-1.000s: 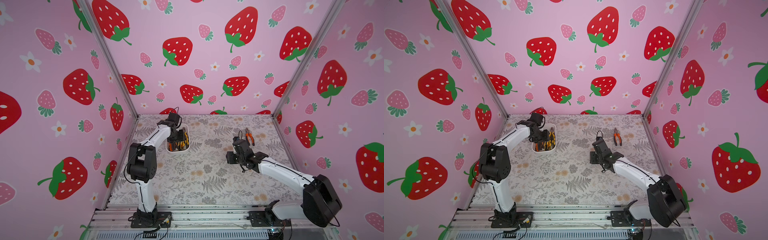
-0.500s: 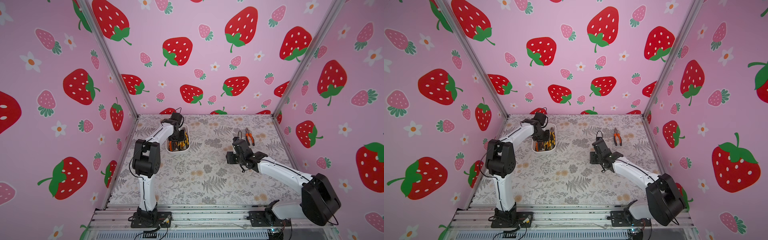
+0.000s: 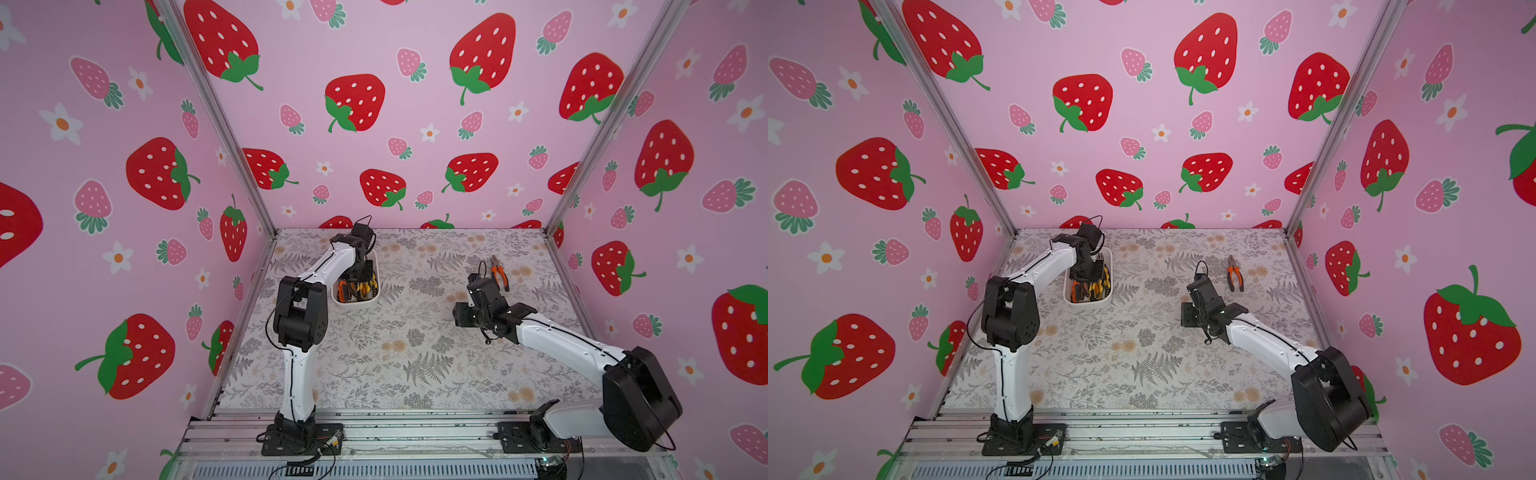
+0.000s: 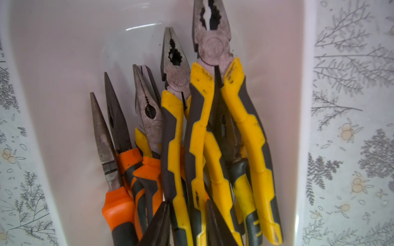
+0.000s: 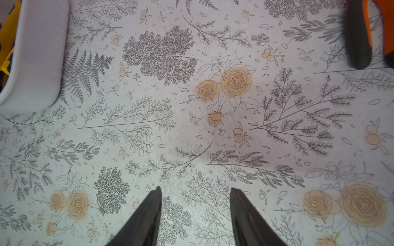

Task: Take the pliers out of the storage box
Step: Pick up the pliers from the storage box.

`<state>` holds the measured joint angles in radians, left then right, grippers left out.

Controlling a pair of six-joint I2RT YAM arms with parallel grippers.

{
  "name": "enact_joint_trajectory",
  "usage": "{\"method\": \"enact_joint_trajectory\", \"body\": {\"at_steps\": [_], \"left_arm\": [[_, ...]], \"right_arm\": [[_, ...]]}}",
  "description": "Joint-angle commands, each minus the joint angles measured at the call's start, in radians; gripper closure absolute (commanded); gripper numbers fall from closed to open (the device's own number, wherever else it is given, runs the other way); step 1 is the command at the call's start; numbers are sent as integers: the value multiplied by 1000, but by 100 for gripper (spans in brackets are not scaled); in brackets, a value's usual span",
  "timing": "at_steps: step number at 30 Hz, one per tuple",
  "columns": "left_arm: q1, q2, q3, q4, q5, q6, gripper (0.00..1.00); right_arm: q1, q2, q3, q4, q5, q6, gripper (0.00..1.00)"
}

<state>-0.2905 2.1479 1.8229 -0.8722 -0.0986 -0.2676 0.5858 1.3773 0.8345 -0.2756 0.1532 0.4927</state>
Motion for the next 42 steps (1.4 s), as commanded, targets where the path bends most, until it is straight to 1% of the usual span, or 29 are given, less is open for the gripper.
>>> {"method": "enact_joint_trajectory", "body": {"at_steps": [1, 9, 12, 14, 17, 21, 22, 25, 26, 27, 30, 32, 36, 42], "left_arm": [[-39, 41, 65, 12, 54, 8, 63], [-50, 64, 91, 4, 57, -1, 54], [-53, 69, 91, 5, 60, -4, 53], [-53, 71, 93, 7, 68, -5, 50], [-53, 71, 92, 23, 112, -2, 45], [-55, 92, 109, 19, 141, -7, 45], [-53, 100, 113, 16, 147, -7, 47], [-54, 104, 115, 17, 154, -13, 58], [-54, 100, 110, 20, 150, -17, 59], [-54, 93, 104, 27, 145, -22, 59], [-59, 62, 82, 48, 122, -23, 50], [-61, 51, 77, 47, 97, -19, 46], [-71, 10, 44, 75, 35, -12, 44], [-82, -16, 26, 110, 33, -11, 45]], "right_arm": [[-9, -12, -15, 9, -15, 7, 44], [-18, -13, -18, 13, -26, 9, 44], [-18, -12, -19, 13, -28, 9, 44], [-20, -17, -21, 16, -29, 9, 44], [-21, -16, -23, 16, -32, 9, 43], [-23, -17, -23, 18, -32, 9, 44], [-23, -18, -24, 18, -32, 9, 44], [-24, -22, -26, 18, -33, 10, 43], [-24, -23, -28, 18, -32, 10, 44], [-24, -24, -28, 19, -33, 10, 43], [-24, -23, -28, 19, -34, 10, 44], [-24, -22, -27, 21, -35, 9, 44], [-25, -25, -31, 23, -34, 9, 44], [-24, -26, -31, 24, -36, 9, 44]]}}
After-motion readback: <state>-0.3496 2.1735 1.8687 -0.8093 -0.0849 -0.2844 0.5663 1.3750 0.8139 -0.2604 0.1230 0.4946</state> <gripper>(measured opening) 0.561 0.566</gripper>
